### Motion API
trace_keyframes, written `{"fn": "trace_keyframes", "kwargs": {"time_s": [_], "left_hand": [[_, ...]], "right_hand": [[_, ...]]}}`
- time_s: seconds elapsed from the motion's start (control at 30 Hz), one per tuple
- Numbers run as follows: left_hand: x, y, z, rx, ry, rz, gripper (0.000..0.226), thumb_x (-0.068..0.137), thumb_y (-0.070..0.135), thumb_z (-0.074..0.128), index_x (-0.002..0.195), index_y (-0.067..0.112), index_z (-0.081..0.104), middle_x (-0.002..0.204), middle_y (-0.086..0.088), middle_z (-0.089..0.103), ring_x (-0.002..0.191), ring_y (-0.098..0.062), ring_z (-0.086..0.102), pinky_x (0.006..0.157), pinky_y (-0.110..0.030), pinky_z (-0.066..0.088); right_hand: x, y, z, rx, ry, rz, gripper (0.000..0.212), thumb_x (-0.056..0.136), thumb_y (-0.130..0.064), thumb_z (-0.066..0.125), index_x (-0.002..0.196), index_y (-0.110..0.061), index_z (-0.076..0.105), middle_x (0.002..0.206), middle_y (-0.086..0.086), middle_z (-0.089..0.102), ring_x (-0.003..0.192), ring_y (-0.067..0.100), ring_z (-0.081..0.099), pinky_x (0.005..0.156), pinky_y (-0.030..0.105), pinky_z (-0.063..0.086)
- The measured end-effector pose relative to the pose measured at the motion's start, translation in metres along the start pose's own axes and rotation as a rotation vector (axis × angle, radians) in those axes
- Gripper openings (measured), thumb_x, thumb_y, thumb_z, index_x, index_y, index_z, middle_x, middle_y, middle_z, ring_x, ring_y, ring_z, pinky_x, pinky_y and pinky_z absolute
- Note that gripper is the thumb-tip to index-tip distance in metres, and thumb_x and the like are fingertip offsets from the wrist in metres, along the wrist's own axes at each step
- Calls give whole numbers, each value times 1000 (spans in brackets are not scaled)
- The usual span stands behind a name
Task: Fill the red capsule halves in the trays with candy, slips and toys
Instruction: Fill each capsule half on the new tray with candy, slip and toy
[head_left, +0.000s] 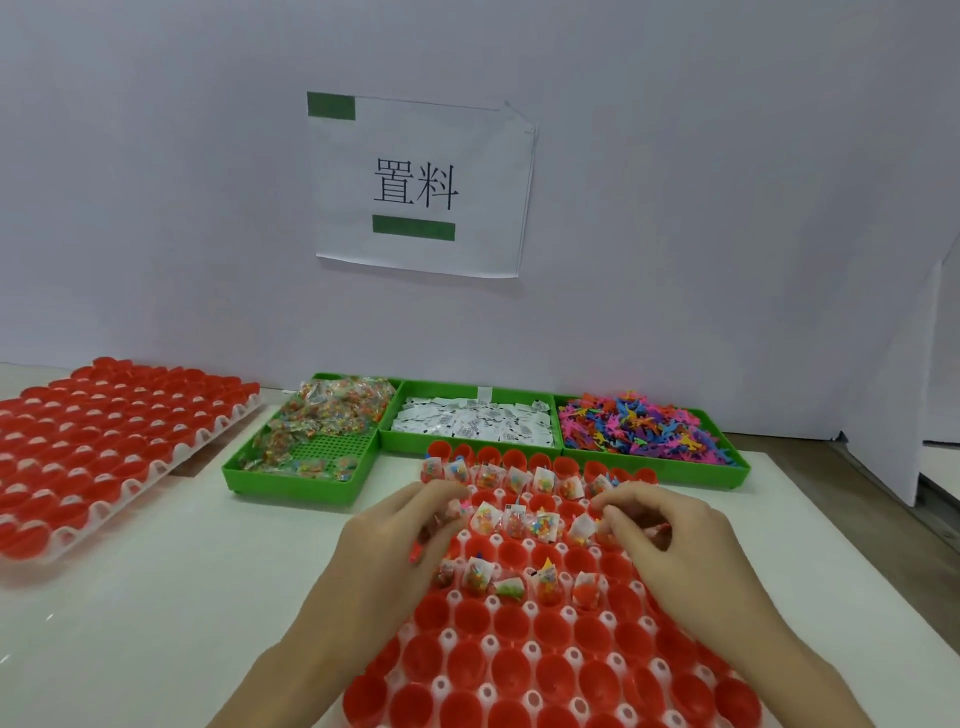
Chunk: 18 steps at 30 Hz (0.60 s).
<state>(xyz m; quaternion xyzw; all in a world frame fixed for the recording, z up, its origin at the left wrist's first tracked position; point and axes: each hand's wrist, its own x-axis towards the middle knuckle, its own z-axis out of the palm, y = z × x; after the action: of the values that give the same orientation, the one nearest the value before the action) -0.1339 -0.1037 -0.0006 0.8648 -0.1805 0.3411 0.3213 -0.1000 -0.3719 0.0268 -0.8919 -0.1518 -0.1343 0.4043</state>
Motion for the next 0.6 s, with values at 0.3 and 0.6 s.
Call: {"fn": "trace_keyframes", "kwargs": {"time_s": [0.3,0.6], "left_hand": [[2,-7,-9,183,-53,118,12,94,19,68,105,21,71,90,7,64,75,-13,63,60,-33,55],[1,-11,-7,263,-127,54,35,76,-2,83,99,19,67,89,6,59,77,-17,58,58,-37,51]], "right_hand": [[135,-15,53,-267,-195,-115,17,100,-19,64,110,-20,78,104,-2,77,90,4,67,81,13,47],[191,-1,98,-669,-384,-144,16,93,-14,72,108,-12,79,121,11,72,106,25,69,96,38,55]]}}
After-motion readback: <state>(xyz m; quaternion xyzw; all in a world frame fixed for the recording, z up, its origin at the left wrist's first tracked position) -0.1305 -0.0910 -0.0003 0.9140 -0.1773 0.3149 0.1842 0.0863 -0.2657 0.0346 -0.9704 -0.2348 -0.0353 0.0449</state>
